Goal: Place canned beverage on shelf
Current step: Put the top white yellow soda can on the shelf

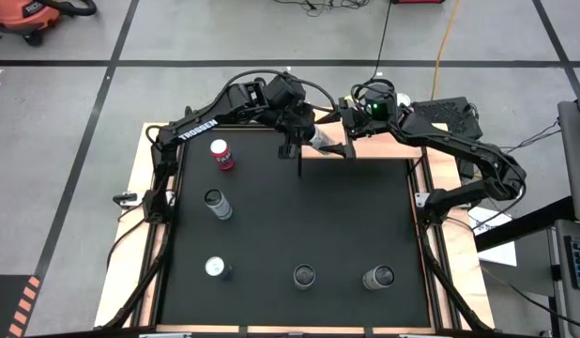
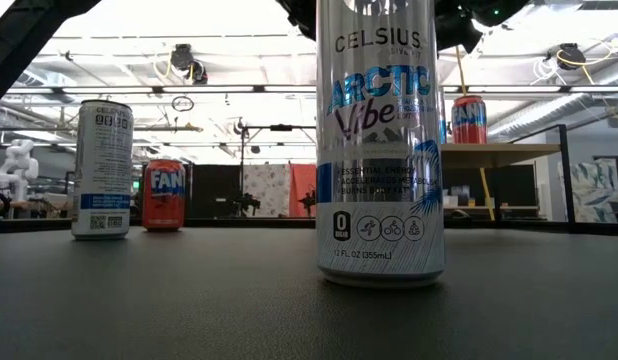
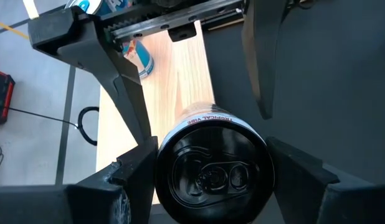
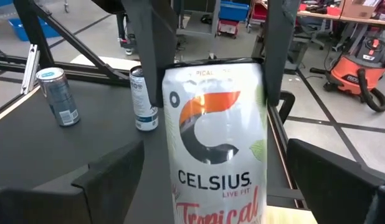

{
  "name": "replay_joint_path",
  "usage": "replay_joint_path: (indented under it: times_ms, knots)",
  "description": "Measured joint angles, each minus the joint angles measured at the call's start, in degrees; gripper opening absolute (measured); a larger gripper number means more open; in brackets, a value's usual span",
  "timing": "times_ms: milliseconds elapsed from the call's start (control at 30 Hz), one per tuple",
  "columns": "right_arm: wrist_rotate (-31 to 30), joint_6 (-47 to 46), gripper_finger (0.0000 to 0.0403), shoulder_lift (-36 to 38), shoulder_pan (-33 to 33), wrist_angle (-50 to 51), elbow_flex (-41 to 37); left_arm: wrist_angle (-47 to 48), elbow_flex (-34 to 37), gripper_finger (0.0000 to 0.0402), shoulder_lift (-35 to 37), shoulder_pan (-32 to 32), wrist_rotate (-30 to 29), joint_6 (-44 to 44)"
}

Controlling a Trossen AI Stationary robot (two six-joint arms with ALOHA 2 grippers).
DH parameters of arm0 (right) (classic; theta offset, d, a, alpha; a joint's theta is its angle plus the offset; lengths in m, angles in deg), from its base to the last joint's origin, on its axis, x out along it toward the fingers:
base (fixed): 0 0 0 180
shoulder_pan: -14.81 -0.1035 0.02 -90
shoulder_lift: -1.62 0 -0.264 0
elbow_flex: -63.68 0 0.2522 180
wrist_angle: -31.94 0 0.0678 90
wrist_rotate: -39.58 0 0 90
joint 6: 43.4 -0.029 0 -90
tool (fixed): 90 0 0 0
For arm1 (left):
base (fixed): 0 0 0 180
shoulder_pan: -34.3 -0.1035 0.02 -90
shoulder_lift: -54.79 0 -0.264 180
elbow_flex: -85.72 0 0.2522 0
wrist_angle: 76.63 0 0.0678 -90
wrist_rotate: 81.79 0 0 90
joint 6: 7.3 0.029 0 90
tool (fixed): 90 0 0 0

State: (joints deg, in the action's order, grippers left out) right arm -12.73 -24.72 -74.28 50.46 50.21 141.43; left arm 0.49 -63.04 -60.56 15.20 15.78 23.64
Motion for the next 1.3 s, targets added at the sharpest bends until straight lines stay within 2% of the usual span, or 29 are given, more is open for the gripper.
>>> replay_joint_path:
  times_ms: [267,433,667,967,1300]
  knots:
    - [-0.3,-0.4,0.0373,0.0,-1.5,0.0,0.0,-0.6,0.0,0.0249,0.0,0.0,0.2,0.0]
    - [-0.6,-0.6,0.035,0.0,-2.0,0.0,0.0,-1.7,0.0,0.0249,0.0,0.0,1.5,0.0]
    - [-0.6,-0.5,0.0294,0.0,-2.0,0.4,0.0,-1.7,0.0,0.0249,0.0,0.1,2.9,0.0]
    - [-0.9,-1.3,0.0196,0.0,-2.0,1.4,0.0,-1.5,0.0,0.0249,0.0,0.1,2.9,-0.6]
    - [-3.1,-2.4,0.0199,0.1,-3.1,2.6,0.1,-2.6,0.1,0.0259,-0.1,0.2,2.0,-3.0]
